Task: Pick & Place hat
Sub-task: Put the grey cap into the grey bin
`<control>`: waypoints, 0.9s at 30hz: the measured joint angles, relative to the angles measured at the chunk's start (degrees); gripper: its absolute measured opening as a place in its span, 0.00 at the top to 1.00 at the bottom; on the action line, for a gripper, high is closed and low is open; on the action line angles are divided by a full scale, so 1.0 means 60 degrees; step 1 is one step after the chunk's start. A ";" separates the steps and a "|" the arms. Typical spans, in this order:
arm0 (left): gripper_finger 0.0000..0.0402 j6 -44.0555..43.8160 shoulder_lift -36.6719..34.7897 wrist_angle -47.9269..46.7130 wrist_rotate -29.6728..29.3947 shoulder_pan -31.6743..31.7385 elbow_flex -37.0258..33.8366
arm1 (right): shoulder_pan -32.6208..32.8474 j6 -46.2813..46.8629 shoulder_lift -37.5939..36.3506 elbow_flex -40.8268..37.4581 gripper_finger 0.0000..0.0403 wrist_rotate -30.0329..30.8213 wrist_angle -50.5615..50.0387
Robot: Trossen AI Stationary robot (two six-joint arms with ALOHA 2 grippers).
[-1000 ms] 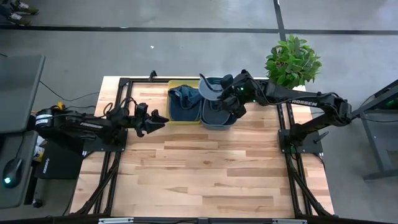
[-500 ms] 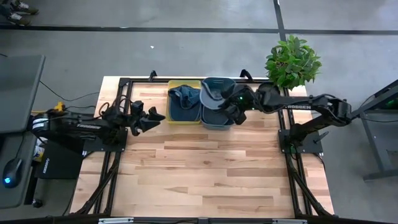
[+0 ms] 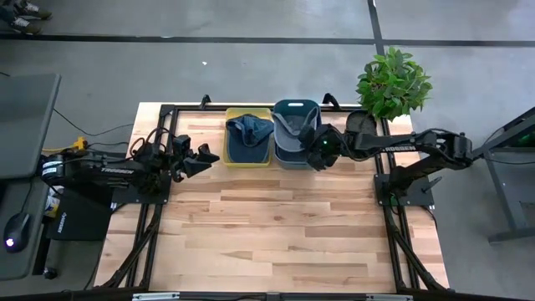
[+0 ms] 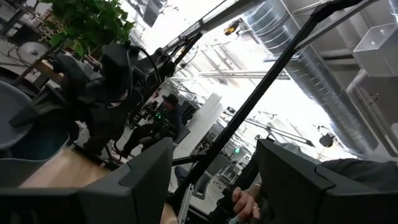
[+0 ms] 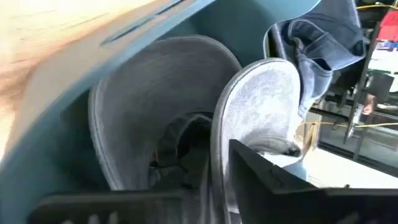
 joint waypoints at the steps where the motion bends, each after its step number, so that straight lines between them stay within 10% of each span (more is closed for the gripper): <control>1: 0.43 0.0000 0.0004 -0.0010 0.0000 0.0000 0.0000 | 0.0046 -0.0002 -0.0001 -0.0005 0.85 0.0075 0.0013; 27: 0.43 -0.0022 0.0004 -0.0241 0.0196 0.0000 0.0000 | 0.1000 0.2256 -0.2047 -0.0009 0.68 0.1906 -0.2106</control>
